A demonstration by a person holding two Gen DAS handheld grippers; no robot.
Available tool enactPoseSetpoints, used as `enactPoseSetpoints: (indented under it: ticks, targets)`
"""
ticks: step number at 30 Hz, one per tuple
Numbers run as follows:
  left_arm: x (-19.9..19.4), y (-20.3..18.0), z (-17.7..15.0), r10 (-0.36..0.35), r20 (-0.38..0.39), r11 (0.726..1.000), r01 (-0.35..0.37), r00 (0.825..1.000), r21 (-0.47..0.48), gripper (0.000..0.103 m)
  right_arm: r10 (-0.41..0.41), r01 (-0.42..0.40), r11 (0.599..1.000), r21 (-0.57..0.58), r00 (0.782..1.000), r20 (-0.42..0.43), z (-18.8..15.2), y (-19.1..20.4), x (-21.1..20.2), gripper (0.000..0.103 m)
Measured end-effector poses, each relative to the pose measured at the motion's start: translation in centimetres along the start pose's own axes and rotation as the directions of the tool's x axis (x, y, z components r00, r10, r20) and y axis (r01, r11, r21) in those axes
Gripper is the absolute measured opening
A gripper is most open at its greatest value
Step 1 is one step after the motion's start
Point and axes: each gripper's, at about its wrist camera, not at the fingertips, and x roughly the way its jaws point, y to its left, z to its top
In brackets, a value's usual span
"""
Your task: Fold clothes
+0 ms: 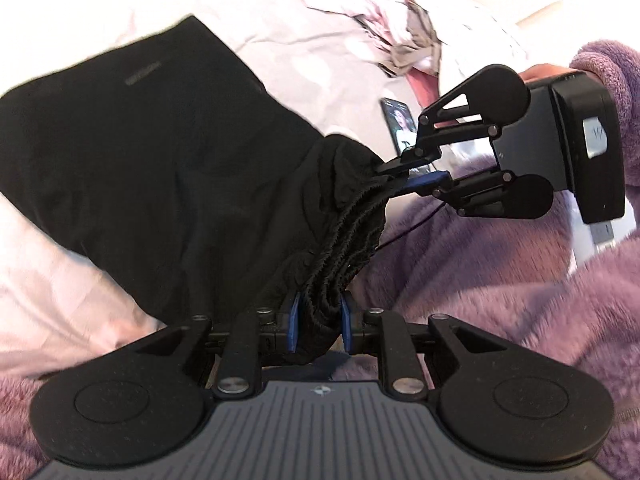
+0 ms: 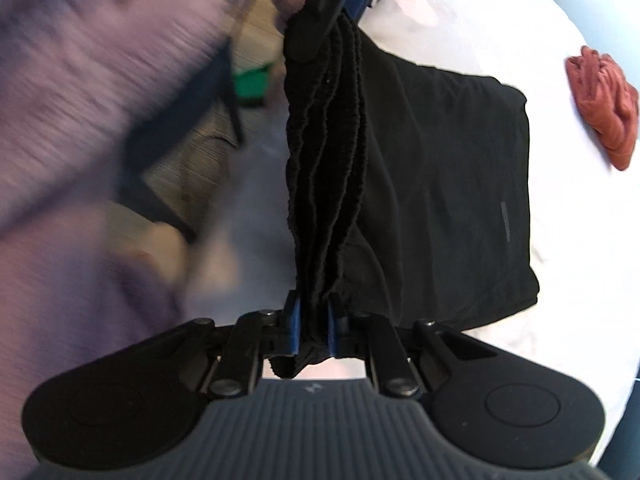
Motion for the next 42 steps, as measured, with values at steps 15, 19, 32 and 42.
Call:
enactPoseSetpoints:
  ticks: [15,19,32,42]
  targets:
    - [-6.2,3.4,7.2,0.236,0.151,0.967,-0.248,0.960,0.065,0.018,-0.202,0.199,0.941,0.275,0.979,-0.017,2.1,-12.4,-1.6,0.013]
    - [-5.8,6.1,9.8,0.287,0.139,0.954,-0.296,0.948,0.044,0.018,-0.197,0.189,0.929,0.318,0.980,-0.008,2.1,-16.5,1.0,0.013]
    - [-1.6,17.7,12.4,0.261,0.100,0.959,-0.246,0.960,-0.143,0.021,-0.098,0.063,0.899,0.433,0.993,0.059,1.3,-25.5,12.2,0.018]
    - [-2.5,17.9,11.9,0.274,0.202,0.954,-0.239,0.940,-0.184,0.051,-0.242,0.070,0.733,0.676,0.956,0.163,-3.0,-25.1,7.6,0.043]
